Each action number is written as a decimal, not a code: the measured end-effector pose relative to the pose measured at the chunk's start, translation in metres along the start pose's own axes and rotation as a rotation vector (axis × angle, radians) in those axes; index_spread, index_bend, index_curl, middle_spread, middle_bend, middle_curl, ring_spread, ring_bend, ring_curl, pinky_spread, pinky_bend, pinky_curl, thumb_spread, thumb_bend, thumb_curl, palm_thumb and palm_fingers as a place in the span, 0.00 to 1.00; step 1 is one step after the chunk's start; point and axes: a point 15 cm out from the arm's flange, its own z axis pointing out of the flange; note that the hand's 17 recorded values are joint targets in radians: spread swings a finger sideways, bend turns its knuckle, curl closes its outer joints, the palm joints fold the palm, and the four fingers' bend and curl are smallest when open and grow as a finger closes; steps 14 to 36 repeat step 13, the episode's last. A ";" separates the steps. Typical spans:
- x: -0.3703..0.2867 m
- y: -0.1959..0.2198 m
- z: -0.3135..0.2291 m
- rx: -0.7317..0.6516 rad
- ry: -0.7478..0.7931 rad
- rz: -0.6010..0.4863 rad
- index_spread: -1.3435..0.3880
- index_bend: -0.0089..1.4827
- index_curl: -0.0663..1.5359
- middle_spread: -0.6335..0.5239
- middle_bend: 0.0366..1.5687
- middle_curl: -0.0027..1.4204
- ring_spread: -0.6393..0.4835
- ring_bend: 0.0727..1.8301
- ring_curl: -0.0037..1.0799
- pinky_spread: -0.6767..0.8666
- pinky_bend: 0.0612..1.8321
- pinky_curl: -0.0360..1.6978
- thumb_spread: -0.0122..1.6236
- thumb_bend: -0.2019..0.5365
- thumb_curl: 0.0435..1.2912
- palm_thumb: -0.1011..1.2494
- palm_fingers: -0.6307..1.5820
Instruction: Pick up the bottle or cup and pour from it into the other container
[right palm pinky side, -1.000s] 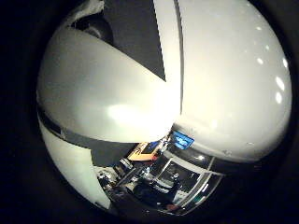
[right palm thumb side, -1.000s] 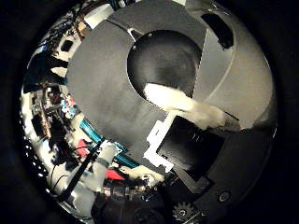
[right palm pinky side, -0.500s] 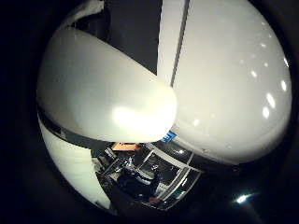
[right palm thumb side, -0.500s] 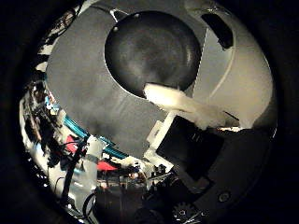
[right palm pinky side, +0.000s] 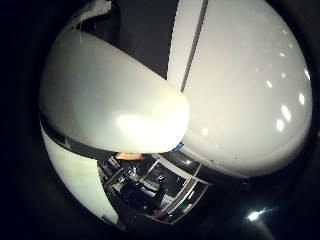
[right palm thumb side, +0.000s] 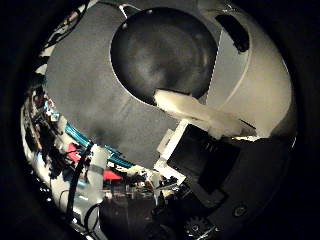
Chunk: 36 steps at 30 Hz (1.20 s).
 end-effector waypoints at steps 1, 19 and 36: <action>0.000 0.000 0.000 0.000 -0.001 0.001 0.48 0.20 0.68 0.37 0.63 0.50 0.37 0.63 0.52 0.15 0.56 0.37 0.62 0.24 0.26 0.59 0.80; -0.006 -0.001 0.005 0.025 -0.061 0.030 0.47 0.20 0.68 0.37 0.63 0.51 0.36 0.63 0.52 0.15 0.57 0.37 0.62 0.24 0.26 0.59 0.79; -0.006 -0.001 0.005 0.025 -0.061 0.030 0.47 0.20 0.68 0.37 0.63 0.51 0.36 0.63 0.52 0.15 0.57 0.37 0.62 0.24 0.26 0.59 0.79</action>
